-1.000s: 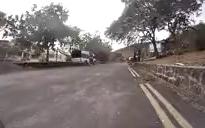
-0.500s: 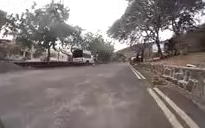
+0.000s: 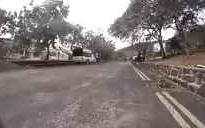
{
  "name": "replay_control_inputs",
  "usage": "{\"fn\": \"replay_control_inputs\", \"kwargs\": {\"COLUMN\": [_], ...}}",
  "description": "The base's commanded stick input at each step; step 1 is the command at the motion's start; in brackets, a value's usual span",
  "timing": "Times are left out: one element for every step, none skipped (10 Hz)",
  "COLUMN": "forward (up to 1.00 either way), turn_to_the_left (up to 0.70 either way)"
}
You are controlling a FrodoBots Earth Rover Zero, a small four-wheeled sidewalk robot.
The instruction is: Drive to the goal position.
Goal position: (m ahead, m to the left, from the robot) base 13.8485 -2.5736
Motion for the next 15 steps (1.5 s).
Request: {"fn": "replay_control_inputs", "kwargs": {"forward": [0.70,0.70,0.70,0.70,0.70,0.70,0.70,0.70,0.70,0.70,0.70,0.70,0.70,0.70,0.70], "turn_to_the_left": [0.00,0.00,0.00,0.00,0.00,0.00,0.00,0.00,0.00,0.00,0.00,0.00,0.00,0.00,0.00]}}
